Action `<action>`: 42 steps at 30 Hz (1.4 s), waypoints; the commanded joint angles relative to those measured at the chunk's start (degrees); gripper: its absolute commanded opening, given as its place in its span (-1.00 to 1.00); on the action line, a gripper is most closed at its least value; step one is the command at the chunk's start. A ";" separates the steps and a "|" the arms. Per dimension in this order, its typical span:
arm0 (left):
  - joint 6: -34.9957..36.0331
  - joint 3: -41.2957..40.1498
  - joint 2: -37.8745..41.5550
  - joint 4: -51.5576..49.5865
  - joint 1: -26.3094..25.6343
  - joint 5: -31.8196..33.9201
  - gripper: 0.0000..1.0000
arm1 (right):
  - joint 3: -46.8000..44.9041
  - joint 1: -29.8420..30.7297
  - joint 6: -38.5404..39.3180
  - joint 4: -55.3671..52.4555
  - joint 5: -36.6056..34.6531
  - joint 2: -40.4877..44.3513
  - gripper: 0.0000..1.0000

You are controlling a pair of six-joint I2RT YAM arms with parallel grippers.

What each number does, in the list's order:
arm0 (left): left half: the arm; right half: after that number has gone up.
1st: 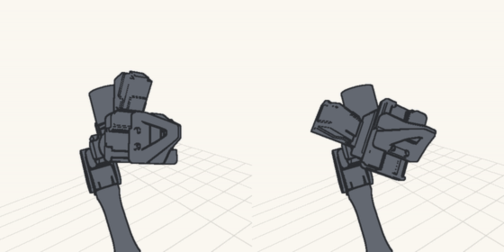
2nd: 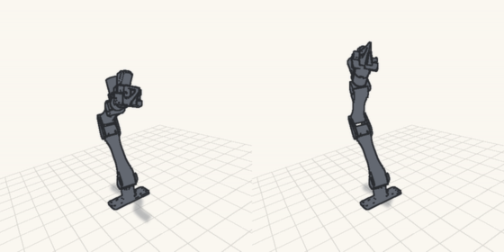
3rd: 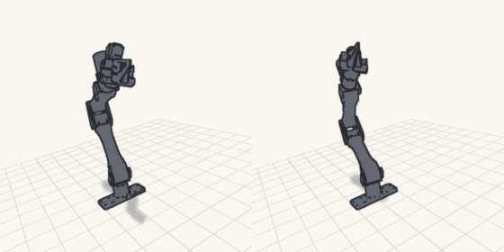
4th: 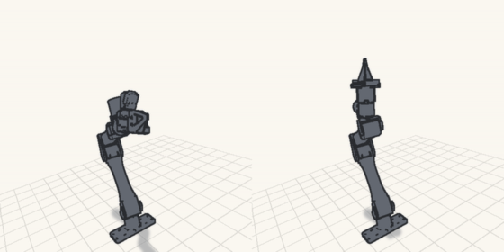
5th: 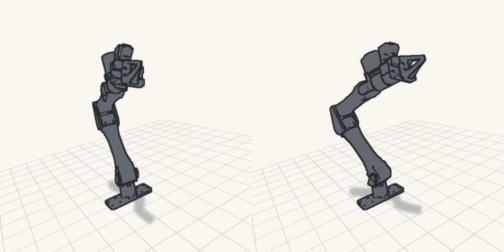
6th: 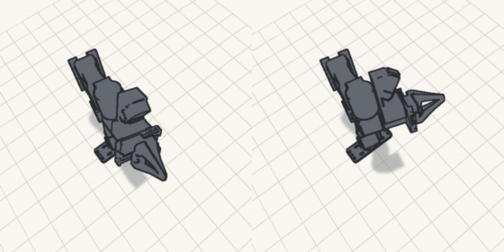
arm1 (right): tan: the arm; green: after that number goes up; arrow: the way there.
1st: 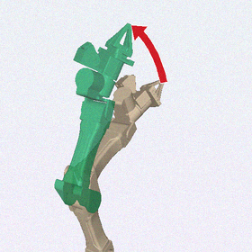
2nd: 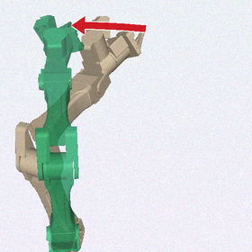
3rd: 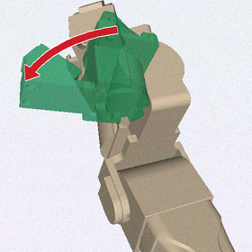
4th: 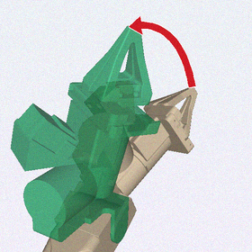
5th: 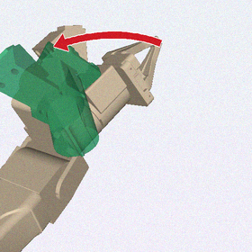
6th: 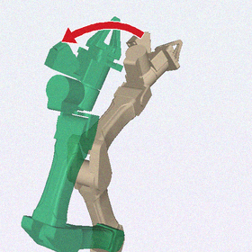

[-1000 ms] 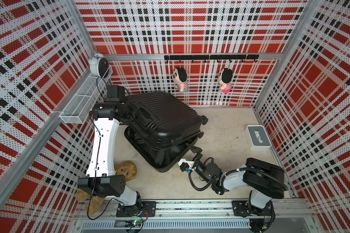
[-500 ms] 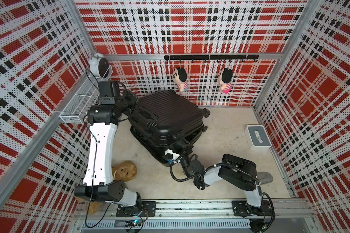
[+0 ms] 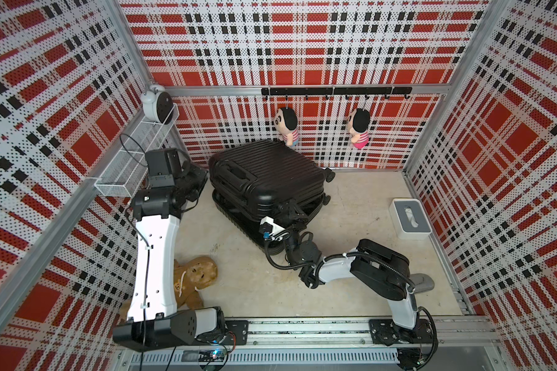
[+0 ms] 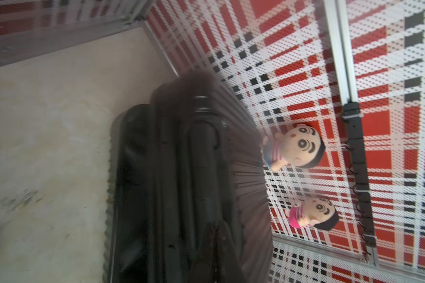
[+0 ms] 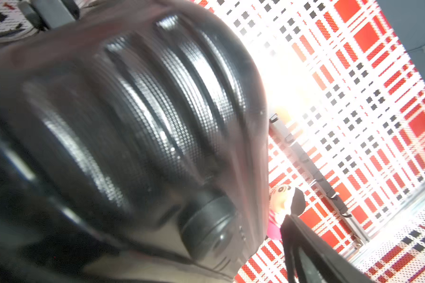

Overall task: Open the suitcase zippers
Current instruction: Open the suitcase at the center of the board.

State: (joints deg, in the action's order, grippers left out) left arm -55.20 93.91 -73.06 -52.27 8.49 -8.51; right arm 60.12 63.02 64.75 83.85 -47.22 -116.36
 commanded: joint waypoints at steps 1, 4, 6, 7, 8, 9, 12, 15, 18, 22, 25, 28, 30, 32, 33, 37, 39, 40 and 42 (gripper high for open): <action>1.50 -5.81 2.76 1.98 1.68 2.40 -0.86 | 4.02 -1.55 0.70 10.31 0.63 0.51 0.83; 1.29 -14.34 5.13 3.54 1.69 2.80 -0.86 | 5.44 -1.47 0.77 10.23 1.21 0.43 0.66; 0.76 -20.70 6.55 5.88 1.61 2.21 -0.90 | 6.61 -1.46 1.20 10.25 0.94 0.30 0.62; 0.36 -23.90 7.02 6.94 1.62 1.94 -0.91 | 7.06 -1.50 1.23 10.19 1.00 0.47 0.60; 0.12 -26.35 7.42 7.68 1.61 2.07 -0.92 | 7.51 -1.50 1.25 10.25 0.76 0.61 0.56; -0.19 -28.87 7.79 8.61 1.42 2.10 -0.92 | 7.88 -1.42 1.21 10.21 0.73 0.87 0.51; -1.45 -34.72 8.19 11.31 0.36 2.86 -0.85 | 9.32 -1.15 1.84 10.16 0.81 1.73 0.10; -2.62 -38.70 6.81 14.01 -1.68 2.95 -0.83 | 11.89 -1.15 3.83 10.04 0.90 1.80 -0.50; -3.39 -39.95 4.63 15.39 -4.20 3.15 -0.91 | 14.52 -1.21 6.23 9.42 0.74 1.65 -1.00; -3.94 -40.12 3.53 15.68 -5.88 4.00 -0.94 | 16.29 -0.61 6.97 6.58 -0.08 3.72 -1.00; -4.45 -40.54 3.79 16.17 -6.42 4.61 -0.89 | 18.85 0.61 4.22 -1.52 -3.13 6.62 -1.00; -4.73 -41.84 3.74 16.79 -6.43 5.16 -0.88 | 21.01 2.21 1.93 -7.17 -6.62 9.19 -1.00; -4.90 -43.13 3.84 17.20 -6.22 5.17 -0.94 | 22.87 3.20 0.47 -10.64 -9.63 10.62 -1.00; -4.93 -43.94 4.72 17.01 -5.25 5.05 -1.00 | 24.77 3.91 -1.20 -14.75 -13.06 12.00 -1.00; -4.81 -44.15 5.65 16.39 -4.29 5.21 -1.00 | 25.36 4.31 -2.13 -15.82 -14.34 12.87 -1.00; -4.33 -42.38 14.12 13.89 1.09 6.47 -0.97 | 30.71 4.73 -17.25 -38.08 -20.45 16.79 -1.00; -3.96 -39.40 17.68 11.64 2.78 8.80 -0.74 | 33.69 4.40 -31.03 -55.81 -21.71 18.37 -1.00; -3.72 -37.64 19.08 9.98 3.30 10.16 -0.60 | 35.64 4.07 -41.37 -67.32 -21.18 19.38 -1.00; -2.71 -35.01 20.19 7.27 4.04 11.23 -0.48 | 40.40 2.91 -60.89 -87.97 -17.48 20.61 -1.00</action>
State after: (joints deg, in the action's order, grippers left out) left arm -59.51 55.18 -54.92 -41.15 11.64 -0.62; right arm 94.21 66.08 33.91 26.83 -70.02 -100.60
